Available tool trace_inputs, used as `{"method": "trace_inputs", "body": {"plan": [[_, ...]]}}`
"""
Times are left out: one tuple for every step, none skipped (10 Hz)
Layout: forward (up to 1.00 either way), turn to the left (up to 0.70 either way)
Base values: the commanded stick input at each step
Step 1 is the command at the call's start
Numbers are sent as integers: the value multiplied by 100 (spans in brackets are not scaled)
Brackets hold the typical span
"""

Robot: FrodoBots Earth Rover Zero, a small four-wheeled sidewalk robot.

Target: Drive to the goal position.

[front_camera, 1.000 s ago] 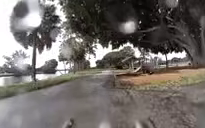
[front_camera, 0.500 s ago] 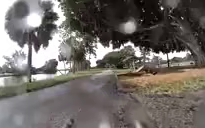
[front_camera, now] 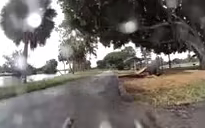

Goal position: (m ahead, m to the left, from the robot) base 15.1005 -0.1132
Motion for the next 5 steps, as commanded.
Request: {"method": "trace_inputs", "body": {"plan": [[100, 0], [100, 0], [100, 0], [100, 0], [100, 0]]}}
